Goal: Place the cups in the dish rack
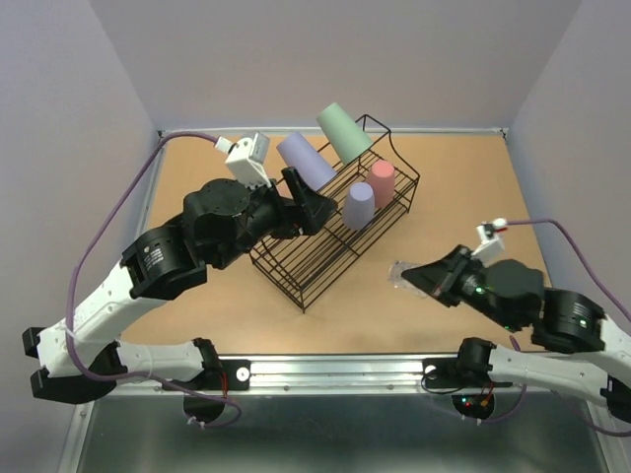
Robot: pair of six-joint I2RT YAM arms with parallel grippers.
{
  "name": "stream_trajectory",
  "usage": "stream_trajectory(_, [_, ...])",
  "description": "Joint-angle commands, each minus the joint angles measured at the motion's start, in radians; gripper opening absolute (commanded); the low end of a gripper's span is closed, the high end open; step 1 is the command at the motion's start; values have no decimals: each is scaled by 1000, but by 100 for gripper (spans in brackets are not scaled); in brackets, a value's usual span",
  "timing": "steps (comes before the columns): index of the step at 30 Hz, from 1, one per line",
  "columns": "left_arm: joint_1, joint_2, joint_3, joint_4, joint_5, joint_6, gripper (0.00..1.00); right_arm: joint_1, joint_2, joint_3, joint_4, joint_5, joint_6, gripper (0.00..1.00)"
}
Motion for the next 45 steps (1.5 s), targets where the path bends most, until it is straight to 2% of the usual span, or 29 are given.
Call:
stream_trajectory(1, [-24,46,1,215,128,-23,86,11,-186,-72,230,91,31,0])
stream_trajectory(4, [-70,84,-50,355,185,-87,86,9,-268,-97,342,84,-21,0])
stream_trajectory(9, [-107,149,-93,564,288,-181,87,11,-297,-98,459,51,-91,0])
stream_trajectory(16, [-119,175,-116,609,313,-242,87,9,-303,-115,637,21,-145,0])
stream_trajectory(24, [-122,176,-167,635,333,-293,86,9,-297,-91,669,21,-168,0])
stream_trajectory(39, [-129,138,-364,1076,388,-411,82,11,-279,-111,730,-21,-156,0])
stream_trajectory(43, [-127,132,-374,1123,377,-411,81,11,-285,-123,738,-30,-150,1])
stream_trajectory(45, [-129,138,-372,1127,379,-410,77,9,-289,-129,741,-30,-148,0])
